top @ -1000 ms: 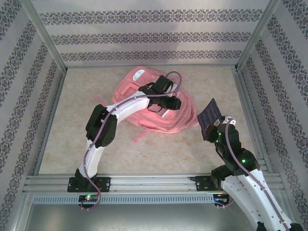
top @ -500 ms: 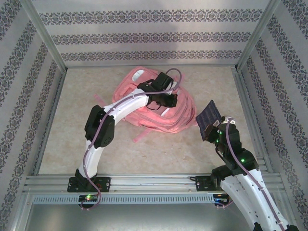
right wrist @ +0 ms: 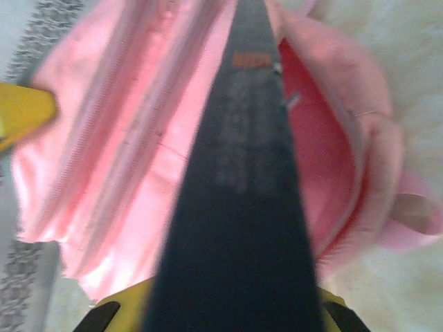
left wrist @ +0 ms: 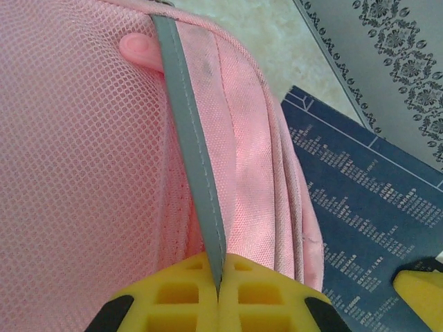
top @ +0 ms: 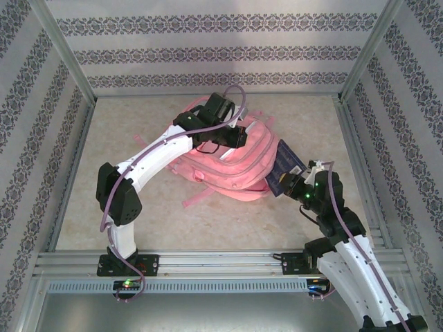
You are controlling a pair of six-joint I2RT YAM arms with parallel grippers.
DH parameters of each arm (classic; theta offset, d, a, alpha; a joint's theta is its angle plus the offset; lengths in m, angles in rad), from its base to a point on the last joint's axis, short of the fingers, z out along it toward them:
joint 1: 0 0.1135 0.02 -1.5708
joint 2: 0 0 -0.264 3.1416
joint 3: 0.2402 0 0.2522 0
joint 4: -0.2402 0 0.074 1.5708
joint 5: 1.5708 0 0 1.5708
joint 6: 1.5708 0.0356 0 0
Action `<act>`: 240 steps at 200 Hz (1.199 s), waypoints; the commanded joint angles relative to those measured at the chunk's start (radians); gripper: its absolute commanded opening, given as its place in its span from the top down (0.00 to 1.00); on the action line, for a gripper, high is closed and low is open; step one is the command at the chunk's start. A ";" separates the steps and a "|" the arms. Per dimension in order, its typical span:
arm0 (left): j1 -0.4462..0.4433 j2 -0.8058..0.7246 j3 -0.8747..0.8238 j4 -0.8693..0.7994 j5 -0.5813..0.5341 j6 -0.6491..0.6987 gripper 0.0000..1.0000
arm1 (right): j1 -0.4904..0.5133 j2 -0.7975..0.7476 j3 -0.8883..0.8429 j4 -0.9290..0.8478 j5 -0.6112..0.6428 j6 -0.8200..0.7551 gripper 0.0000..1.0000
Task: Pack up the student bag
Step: Open the student bag at the center of the table.
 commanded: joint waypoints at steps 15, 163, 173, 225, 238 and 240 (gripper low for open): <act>0.005 -0.049 -0.019 -0.021 0.059 0.016 0.76 | -0.032 -0.008 -0.097 0.390 -0.238 0.255 1.00; -0.258 0.121 0.206 -0.406 -0.344 0.284 0.32 | -0.044 -0.027 -0.290 0.740 -0.258 0.468 1.00; -0.260 0.128 0.201 -0.405 -0.348 0.284 0.32 | -0.044 -0.027 -0.291 0.741 -0.258 0.468 1.00; -0.261 0.181 0.207 -0.362 -0.371 0.277 0.38 | -0.044 -0.021 -0.290 0.755 -0.261 0.476 1.00; -0.259 0.196 0.219 -0.356 -0.375 0.278 0.44 | -0.043 -0.021 -0.290 0.756 -0.263 0.478 1.00; -0.259 0.200 0.221 -0.355 -0.376 0.277 0.45 | -0.044 -0.021 -0.290 0.756 -0.263 0.478 1.00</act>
